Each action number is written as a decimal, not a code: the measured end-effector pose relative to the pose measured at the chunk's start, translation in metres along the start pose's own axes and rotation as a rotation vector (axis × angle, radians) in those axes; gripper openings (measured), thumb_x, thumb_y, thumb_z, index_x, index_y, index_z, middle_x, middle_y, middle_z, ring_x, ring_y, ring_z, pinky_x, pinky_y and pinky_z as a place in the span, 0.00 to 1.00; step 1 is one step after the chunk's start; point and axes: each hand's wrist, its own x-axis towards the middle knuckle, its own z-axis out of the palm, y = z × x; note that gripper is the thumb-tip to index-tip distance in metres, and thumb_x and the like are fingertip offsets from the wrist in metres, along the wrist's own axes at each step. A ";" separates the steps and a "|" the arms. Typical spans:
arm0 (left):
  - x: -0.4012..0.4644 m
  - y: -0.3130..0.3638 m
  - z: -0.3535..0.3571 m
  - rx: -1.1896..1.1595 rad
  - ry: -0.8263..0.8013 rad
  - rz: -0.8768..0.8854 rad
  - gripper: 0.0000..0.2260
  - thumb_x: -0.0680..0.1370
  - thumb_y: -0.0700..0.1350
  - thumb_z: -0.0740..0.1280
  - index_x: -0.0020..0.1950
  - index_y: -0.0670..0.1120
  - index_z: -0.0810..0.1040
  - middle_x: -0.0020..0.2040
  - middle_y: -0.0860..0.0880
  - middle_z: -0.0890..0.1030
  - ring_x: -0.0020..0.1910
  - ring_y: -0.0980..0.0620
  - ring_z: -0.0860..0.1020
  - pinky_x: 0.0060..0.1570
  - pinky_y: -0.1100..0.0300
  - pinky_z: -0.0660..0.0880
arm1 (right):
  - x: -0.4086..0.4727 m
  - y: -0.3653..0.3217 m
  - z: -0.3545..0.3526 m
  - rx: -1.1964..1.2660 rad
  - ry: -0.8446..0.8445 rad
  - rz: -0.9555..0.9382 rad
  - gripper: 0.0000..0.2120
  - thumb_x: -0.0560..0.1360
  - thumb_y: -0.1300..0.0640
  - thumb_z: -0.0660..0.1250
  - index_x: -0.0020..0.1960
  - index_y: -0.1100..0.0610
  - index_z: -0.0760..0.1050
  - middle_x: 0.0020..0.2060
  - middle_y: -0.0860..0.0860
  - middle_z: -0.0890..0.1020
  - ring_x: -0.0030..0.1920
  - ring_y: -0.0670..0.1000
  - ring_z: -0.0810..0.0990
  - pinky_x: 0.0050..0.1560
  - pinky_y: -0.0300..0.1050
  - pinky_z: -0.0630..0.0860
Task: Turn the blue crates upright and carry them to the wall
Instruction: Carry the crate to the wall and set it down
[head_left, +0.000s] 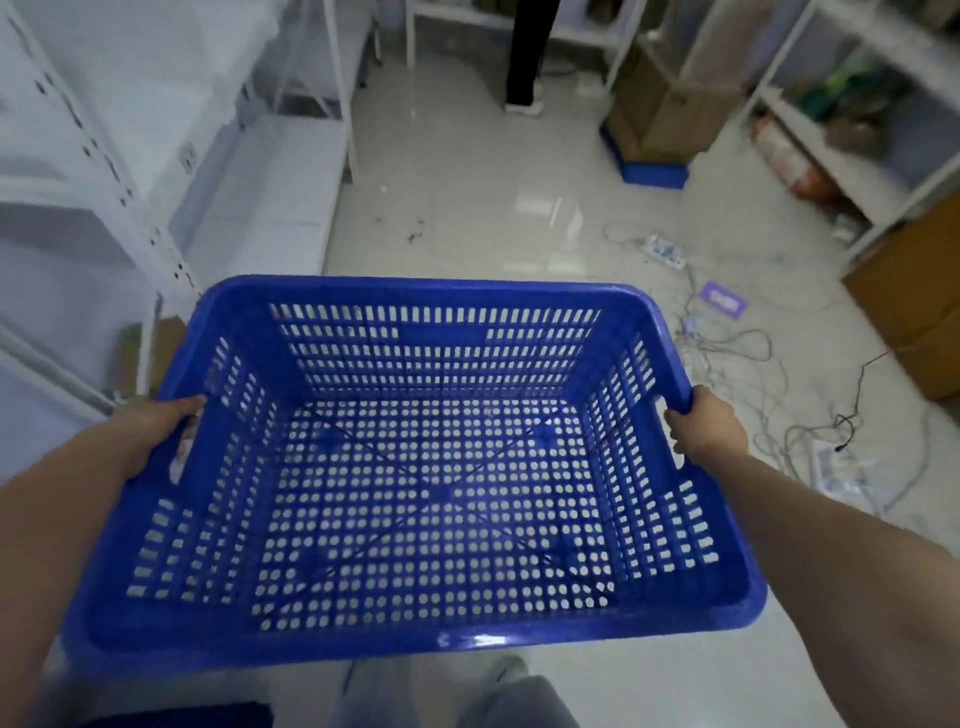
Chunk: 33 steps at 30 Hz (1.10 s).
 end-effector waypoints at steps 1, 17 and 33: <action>-0.009 0.009 -0.011 0.001 -0.025 0.025 0.17 0.79 0.46 0.66 0.32 0.40 0.70 0.31 0.41 0.72 0.28 0.43 0.69 0.38 0.53 0.71 | -0.007 -0.008 -0.016 -0.006 0.010 -0.009 0.10 0.75 0.56 0.61 0.54 0.60 0.70 0.47 0.59 0.80 0.45 0.62 0.82 0.49 0.58 0.80; -0.146 0.101 -0.163 -0.062 -0.100 0.221 0.21 0.83 0.45 0.56 0.29 0.43 0.63 0.16 0.47 0.64 0.12 0.53 0.62 0.20 0.64 0.62 | -0.030 -0.129 -0.176 0.070 0.098 -0.236 0.06 0.74 0.58 0.65 0.40 0.57 0.69 0.34 0.58 0.82 0.32 0.58 0.83 0.42 0.55 0.82; -0.326 -0.002 -0.222 -0.270 0.332 0.127 0.18 0.83 0.41 0.57 0.33 0.41 0.66 0.16 0.47 0.66 0.11 0.53 0.63 0.21 0.65 0.61 | -0.069 -0.234 -0.211 0.013 -0.086 -0.693 0.08 0.75 0.61 0.62 0.37 0.62 0.73 0.29 0.57 0.81 0.25 0.54 0.80 0.27 0.40 0.71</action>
